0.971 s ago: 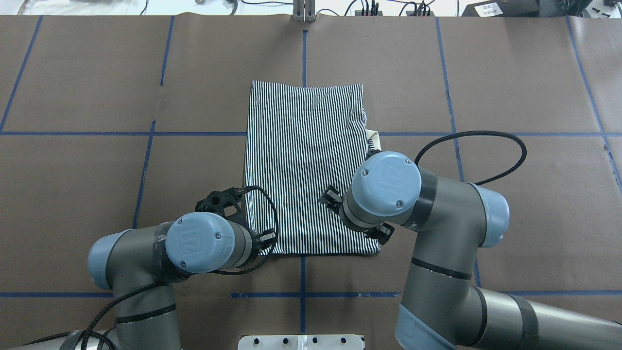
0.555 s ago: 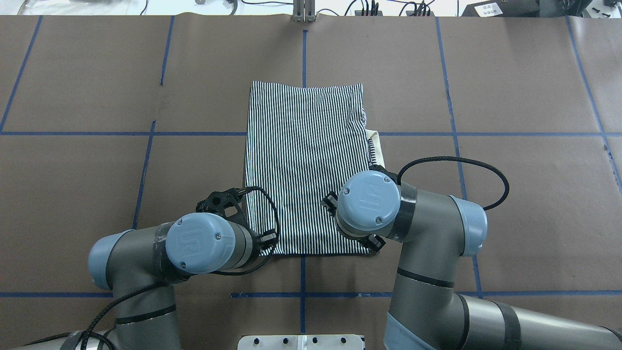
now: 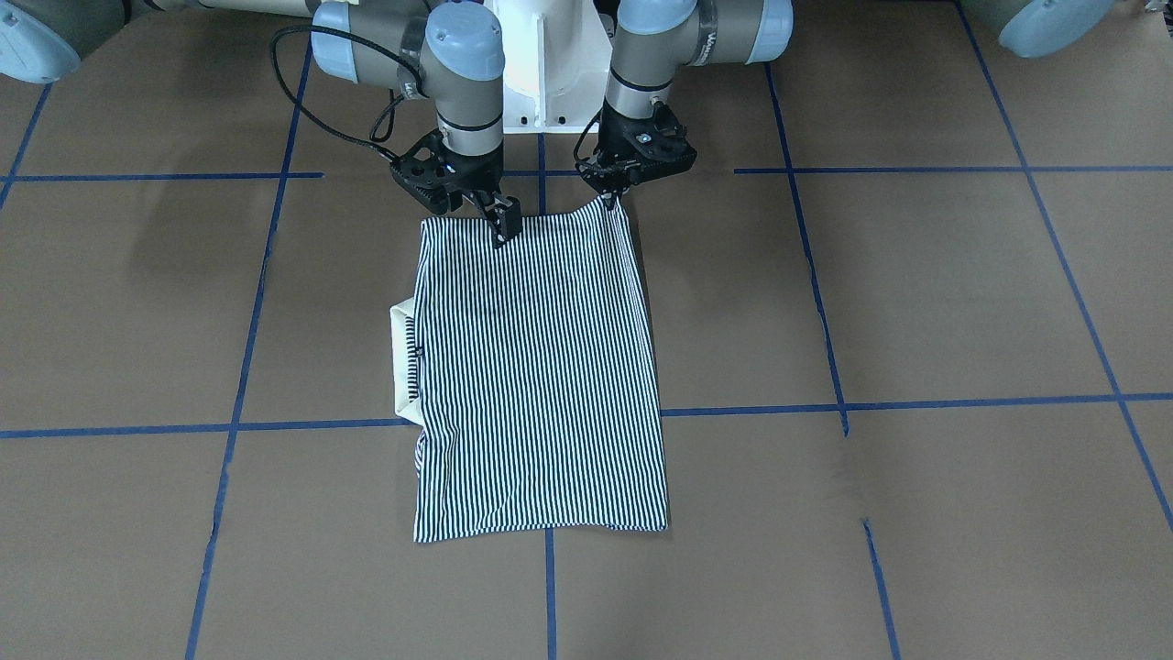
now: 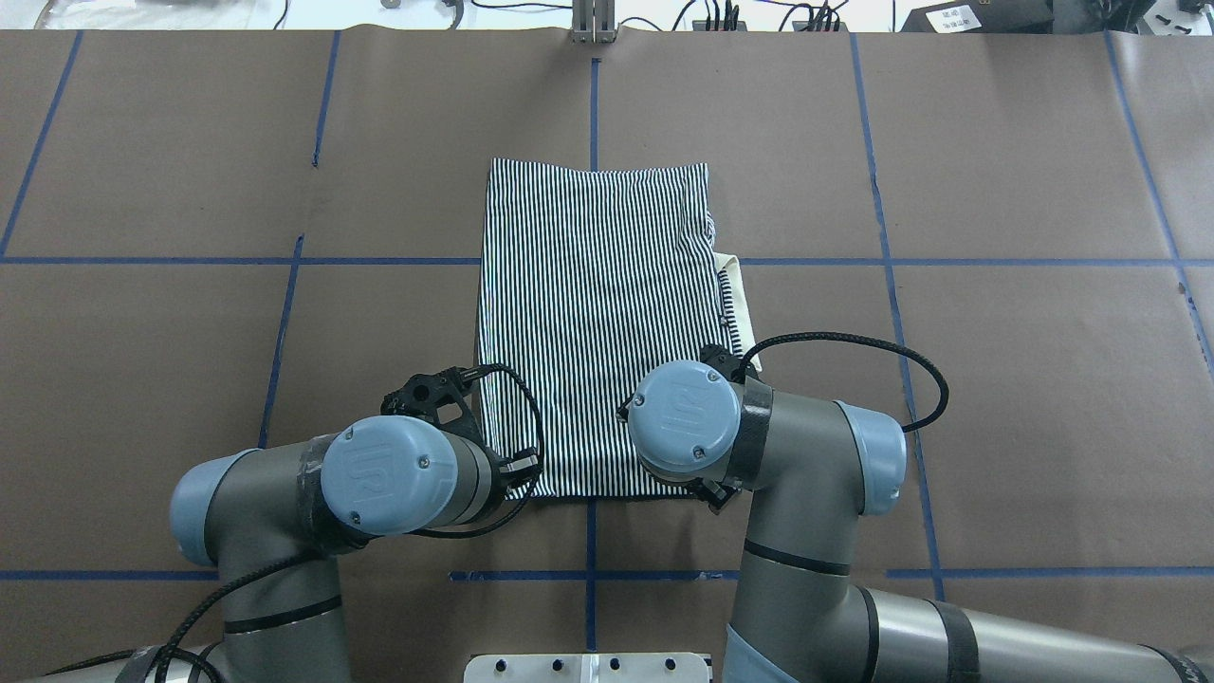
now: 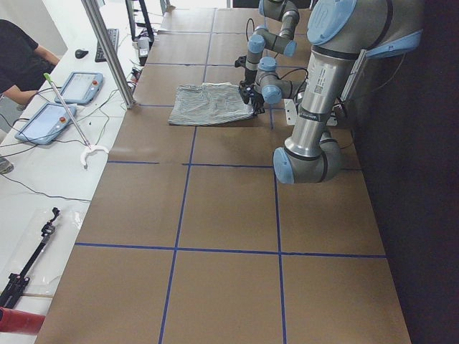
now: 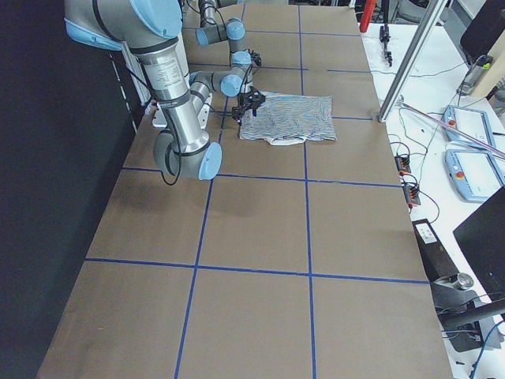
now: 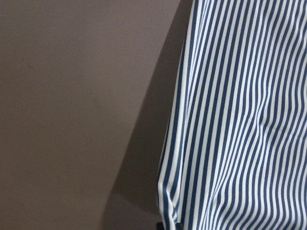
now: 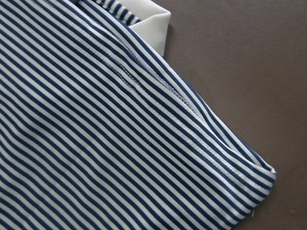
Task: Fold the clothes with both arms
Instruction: 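Move the right gripper to the near shirt edge beside the left gripper, then grasp the near shirt edge with both grippers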
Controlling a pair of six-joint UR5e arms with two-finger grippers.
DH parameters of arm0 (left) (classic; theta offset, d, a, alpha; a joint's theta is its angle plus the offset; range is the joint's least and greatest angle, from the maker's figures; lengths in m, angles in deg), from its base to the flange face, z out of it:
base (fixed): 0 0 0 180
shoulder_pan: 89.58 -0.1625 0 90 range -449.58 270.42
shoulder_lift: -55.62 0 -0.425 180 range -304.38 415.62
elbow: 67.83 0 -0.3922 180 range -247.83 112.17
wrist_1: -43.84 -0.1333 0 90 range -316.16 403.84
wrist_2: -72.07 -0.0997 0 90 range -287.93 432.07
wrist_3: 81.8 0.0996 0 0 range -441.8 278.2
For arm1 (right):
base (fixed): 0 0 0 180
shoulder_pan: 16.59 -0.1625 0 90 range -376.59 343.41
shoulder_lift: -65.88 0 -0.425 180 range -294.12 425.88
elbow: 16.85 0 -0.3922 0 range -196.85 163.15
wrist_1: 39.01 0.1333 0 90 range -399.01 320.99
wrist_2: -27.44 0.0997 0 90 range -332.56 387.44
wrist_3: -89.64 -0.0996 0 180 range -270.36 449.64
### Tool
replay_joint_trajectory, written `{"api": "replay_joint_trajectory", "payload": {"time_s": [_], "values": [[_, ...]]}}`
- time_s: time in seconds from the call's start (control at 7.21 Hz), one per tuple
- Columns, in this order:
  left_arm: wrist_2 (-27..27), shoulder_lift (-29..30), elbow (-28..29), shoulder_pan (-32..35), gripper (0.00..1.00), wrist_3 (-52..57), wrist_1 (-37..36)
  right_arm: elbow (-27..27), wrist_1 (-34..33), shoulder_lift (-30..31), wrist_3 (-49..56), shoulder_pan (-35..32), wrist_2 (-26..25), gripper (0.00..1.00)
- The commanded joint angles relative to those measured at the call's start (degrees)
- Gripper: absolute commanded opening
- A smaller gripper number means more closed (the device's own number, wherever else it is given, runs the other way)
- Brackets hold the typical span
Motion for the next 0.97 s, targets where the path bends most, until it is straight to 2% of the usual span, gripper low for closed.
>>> {"api": "replay_joint_trajectory", "payload": {"time_s": [0.0,0.83], "values": [[0.0,0.0,0.1,0.0,0.00,0.0,0.0,-0.3,-0.6,0.7,0.0,0.5,-0.1,1.00],[-0.1,0.0,0.1,0.0,0.00,-0.1,0.0,-1.8,-0.3,1.4,0.2,0.5,-0.1,1.00]]}}
